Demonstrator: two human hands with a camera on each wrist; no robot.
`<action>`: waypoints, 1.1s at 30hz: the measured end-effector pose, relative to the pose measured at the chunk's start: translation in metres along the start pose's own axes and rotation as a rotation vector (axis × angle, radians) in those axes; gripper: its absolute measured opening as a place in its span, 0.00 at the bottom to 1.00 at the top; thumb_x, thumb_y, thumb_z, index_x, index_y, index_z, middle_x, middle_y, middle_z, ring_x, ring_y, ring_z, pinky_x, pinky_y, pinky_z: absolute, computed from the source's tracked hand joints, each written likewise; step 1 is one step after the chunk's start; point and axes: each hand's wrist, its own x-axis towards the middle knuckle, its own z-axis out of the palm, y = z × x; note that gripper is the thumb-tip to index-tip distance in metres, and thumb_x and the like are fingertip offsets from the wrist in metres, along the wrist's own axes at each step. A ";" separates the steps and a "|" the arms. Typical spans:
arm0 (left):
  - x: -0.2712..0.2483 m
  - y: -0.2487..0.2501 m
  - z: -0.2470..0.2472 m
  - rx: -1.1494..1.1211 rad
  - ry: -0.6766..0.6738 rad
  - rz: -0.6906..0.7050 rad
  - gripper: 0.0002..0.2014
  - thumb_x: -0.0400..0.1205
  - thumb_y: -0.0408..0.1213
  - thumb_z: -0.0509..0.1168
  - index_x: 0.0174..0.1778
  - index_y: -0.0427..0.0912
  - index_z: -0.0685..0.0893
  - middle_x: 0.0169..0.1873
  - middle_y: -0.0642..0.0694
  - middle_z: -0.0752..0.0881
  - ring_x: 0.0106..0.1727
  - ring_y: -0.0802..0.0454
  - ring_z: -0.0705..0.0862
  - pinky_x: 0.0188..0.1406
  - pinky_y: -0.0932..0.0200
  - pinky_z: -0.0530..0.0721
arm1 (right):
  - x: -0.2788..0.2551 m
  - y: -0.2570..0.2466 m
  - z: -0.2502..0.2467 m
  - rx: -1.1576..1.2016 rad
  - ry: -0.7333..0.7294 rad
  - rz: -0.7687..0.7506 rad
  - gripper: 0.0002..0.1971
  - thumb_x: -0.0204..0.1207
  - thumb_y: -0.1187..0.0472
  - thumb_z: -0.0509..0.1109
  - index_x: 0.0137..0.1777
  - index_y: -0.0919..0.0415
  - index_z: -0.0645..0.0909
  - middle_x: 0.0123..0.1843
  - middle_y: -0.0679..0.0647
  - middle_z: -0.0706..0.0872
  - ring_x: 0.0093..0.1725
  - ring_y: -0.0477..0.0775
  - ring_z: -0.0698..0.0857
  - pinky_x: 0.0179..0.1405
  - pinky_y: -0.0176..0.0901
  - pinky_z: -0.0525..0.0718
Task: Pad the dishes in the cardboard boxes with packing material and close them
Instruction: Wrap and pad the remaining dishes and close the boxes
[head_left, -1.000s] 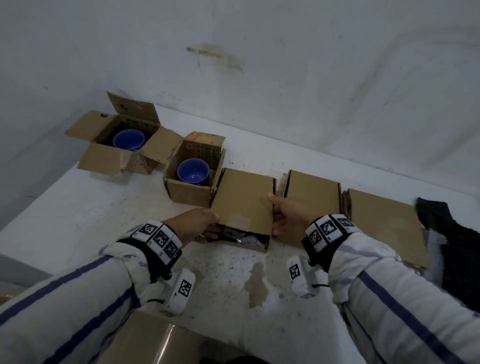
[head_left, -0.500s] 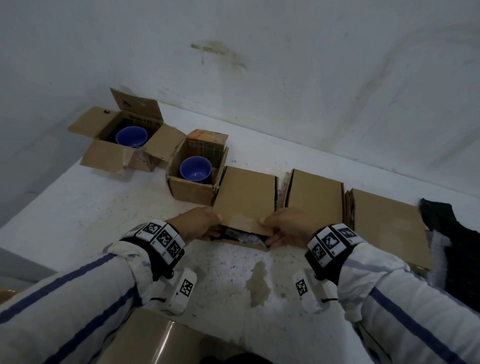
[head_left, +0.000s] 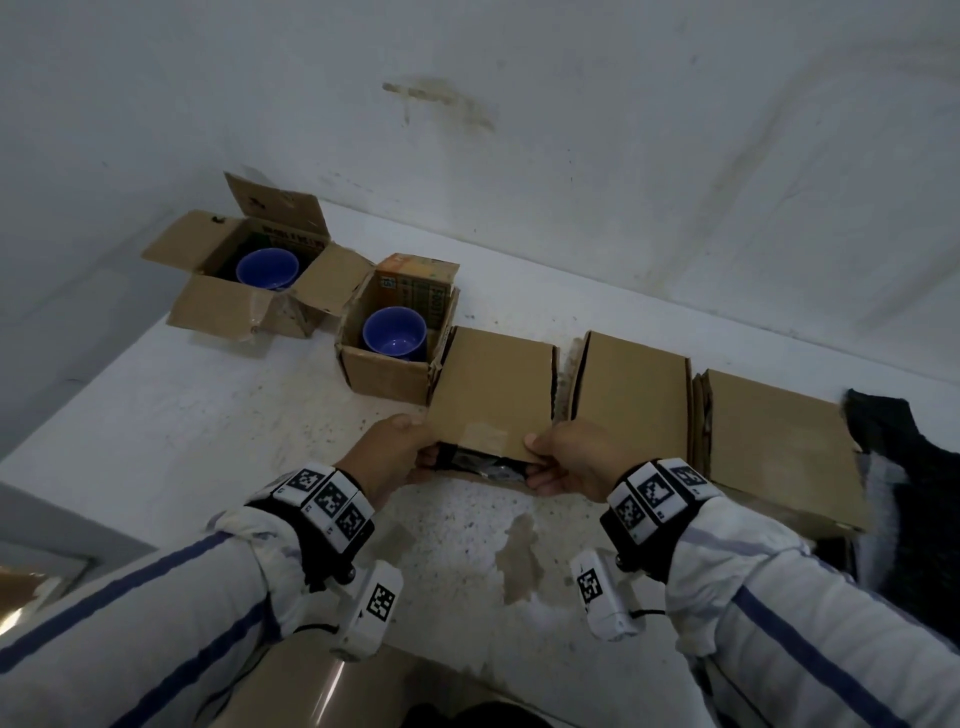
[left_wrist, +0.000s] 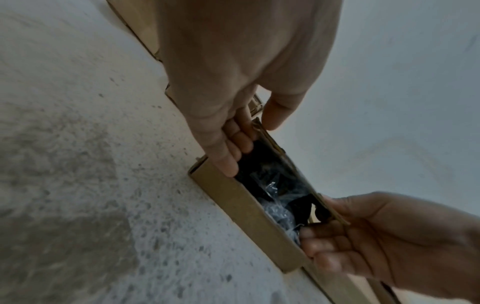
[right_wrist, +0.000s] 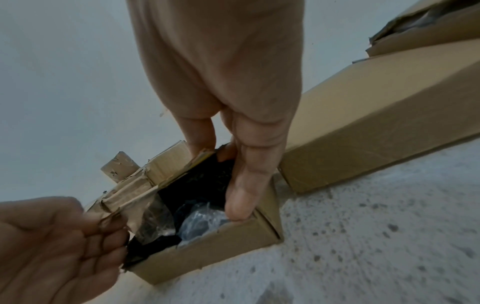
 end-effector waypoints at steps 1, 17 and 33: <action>0.001 -0.001 -0.001 0.090 0.017 0.010 0.06 0.81 0.29 0.61 0.38 0.40 0.75 0.36 0.41 0.78 0.37 0.48 0.78 0.40 0.54 0.80 | -0.001 -0.001 -0.001 0.002 -0.006 0.001 0.08 0.82 0.60 0.64 0.47 0.65 0.77 0.39 0.61 0.83 0.34 0.56 0.83 0.33 0.46 0.85; 0.026 -0.008 0.001 1.012 0.134 0.309 0.13 0.87 0.35 0.56 0.60 0.33 0.82 0.58 0.39 0.84 0.58 0.44 0.82 0.55 0.60 0.74 | -0.005 -0.003 -0.003 -0.007 -0.048 0.007 0.09 0.83 0.60 0.63 0.54 0.67 0.76 0.41 0.61 0.82 0.36 0.56 0.83 0.39 0.46 0.85; -0.002 -0.002 0.011 0.006 -0.033 -0.021 0.12 0.80 0.46 0.67 0.46 0.39 0.82 0.37 0.42 0.86 0.30 0.51 0.78 0.26 0.61 0.75 | -0.002 -0.001 -0.003 -0.011 -0.055 -0.011 0.05 0.83 0.66 0.62 0.51 0.68 0.76 0.40 0.61 0.81 0.34 0.55 0.82 0.44 0.48 0.86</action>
